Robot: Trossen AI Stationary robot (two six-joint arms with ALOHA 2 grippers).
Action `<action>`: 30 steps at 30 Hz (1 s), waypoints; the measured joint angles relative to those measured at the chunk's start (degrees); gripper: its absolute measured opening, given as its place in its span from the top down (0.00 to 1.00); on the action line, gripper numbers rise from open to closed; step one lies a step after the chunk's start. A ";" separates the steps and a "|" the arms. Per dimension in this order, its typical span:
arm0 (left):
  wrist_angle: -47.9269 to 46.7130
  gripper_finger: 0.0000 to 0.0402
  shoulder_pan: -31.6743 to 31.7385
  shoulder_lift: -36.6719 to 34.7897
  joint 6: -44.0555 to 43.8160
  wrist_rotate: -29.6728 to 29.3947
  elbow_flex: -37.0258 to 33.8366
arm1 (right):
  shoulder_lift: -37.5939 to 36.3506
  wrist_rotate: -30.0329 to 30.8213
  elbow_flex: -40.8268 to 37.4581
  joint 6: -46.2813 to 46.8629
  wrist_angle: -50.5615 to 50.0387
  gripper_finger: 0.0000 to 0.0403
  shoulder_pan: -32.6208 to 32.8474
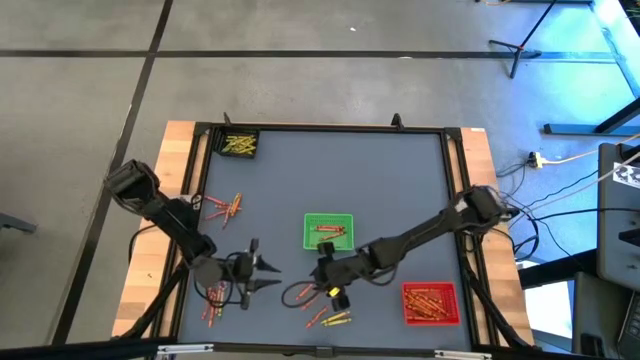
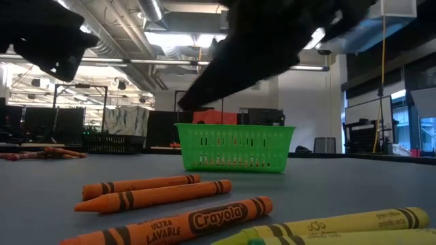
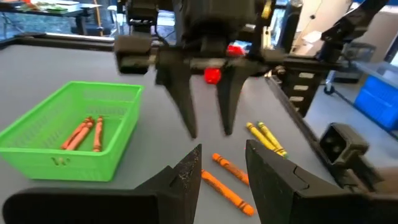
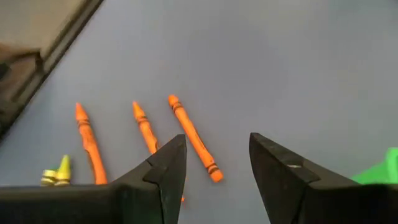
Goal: Sort crayons
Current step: Put the orange crayon into the red bin
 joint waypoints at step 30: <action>0.47 0.73 -0.36 0.00 -0.68 -1.49 0.00 | 10.95 -4.86 5.47 -3.48 -1.44 0.95 -2.70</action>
